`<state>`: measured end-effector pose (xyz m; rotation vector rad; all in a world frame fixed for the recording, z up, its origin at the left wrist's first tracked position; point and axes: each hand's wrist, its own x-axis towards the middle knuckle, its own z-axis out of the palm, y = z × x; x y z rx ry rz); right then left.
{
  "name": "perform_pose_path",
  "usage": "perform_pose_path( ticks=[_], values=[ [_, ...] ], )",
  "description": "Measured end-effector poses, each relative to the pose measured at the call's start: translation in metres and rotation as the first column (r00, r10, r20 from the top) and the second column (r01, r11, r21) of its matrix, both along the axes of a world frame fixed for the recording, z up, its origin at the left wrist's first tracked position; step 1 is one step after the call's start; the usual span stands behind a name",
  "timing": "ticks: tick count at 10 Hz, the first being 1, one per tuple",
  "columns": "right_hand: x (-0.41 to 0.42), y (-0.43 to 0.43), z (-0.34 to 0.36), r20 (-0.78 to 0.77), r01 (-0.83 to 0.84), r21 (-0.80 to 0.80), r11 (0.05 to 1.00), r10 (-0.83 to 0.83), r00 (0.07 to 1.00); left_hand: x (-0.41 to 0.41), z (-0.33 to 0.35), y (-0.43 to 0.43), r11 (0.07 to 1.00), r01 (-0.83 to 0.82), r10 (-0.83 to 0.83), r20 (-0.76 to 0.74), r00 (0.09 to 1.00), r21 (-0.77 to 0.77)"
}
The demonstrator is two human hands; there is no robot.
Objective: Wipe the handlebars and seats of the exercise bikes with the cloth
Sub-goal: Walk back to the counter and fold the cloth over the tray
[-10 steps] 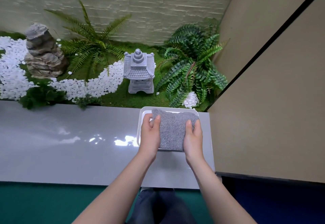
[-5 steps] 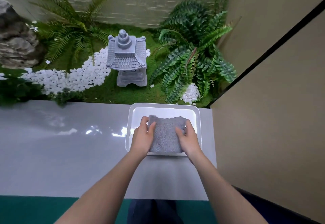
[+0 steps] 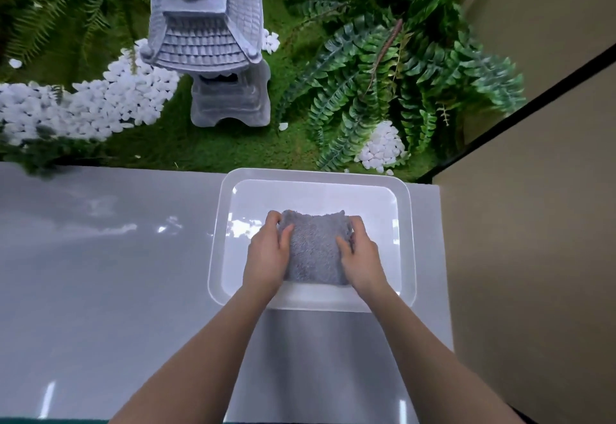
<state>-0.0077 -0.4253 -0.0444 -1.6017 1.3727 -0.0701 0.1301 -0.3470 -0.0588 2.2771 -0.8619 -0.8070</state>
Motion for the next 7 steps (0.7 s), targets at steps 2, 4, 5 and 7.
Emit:
perform_pose_path(
  ticks=[2, 4, 5, 7],
  values=[
    [-0.007, 0.004, -0.014, -0.235, -0.043, -0.316, 0.948, -0.034, 0.971, 0.002, -0.009, 0.004, 0.995, -0.086, 0.076, 0.146, 0.986, 0.058],
    [-0.017, 0.009, -0.022, -0.481, -0.645, -0.486, 0.589, 0.436, 0.760, 0.009, -0.014, 0.023, 0.762, 0.549, -0.645, 0.475, 0.599, 0.342],
    [-0.024, 0.002, -0.035, -0.575, -0.753, -0.273, 0.599, 0.526, 0.627, 0.018, -0.022, 0.025, 0.634, 0.578, -0.771, 0.363, 0.523, 0.515],
    [-0.016, -0.001, -0.004, -0.561, -0.664, -0.262, 0.701, 0.449, 0.696, 0.022, 0.008, 0.018, 0.647, 0.507, -0.748, 0.344, 0.567, 0.570]
  ],
)
